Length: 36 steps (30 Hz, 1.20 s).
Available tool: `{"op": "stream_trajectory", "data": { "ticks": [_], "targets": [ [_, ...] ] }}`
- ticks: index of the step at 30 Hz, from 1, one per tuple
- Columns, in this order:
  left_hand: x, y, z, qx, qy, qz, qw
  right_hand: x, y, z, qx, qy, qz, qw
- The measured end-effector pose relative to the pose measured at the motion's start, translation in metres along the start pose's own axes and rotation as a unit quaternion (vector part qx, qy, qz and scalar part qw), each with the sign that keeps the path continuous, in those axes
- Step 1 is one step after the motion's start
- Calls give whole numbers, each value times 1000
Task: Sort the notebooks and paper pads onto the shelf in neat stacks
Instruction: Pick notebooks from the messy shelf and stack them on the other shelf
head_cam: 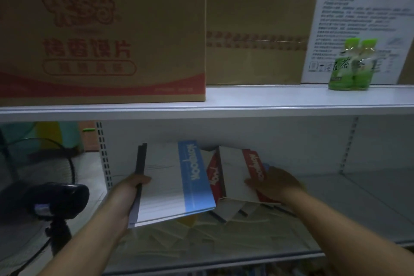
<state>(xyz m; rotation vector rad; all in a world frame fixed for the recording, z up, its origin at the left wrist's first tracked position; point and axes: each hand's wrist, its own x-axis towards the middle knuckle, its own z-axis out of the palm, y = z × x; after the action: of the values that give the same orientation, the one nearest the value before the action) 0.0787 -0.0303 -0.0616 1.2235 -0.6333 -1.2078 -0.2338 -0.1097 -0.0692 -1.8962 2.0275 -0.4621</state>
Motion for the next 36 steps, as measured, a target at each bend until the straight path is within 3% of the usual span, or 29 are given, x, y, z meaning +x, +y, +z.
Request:
{"op": "stream_trajectory", "data": {
  "ticks": [4,7,9,14,16,20,23,31,36],
  "targets": [
    [-9,-1,17,1,-9,20,1000,8,11,-3,68,-1,-23,997],
    [-23,1,31,20,-25,30,999,19,17,-12,186,6,-12,982],
    [-31,2,41,42,-24,46,998,21,24,-25,276,-27,-20,960],
    [-48,-8,91,122,-17,84,989,3,64,-66,473,-7,-4,881],
    [-52,-23,129,136,-41,105,984,-12,81,-76,483,-34,-21,874],
    [-64,-70,218,151,-108,75,980,-33,135,-80,436,-17,-35,899],
    [-70,-105,269,149,-152,47,976,-45,179,-81,467,-31,-7,884],
    [-115,-194,414,115,-286,-72,949,-79,319,-112,506,57,69,858],
    [-131,-231,487,94,-362,-166,912,-89,395,-136,506,108,114,848]
  ]
}}
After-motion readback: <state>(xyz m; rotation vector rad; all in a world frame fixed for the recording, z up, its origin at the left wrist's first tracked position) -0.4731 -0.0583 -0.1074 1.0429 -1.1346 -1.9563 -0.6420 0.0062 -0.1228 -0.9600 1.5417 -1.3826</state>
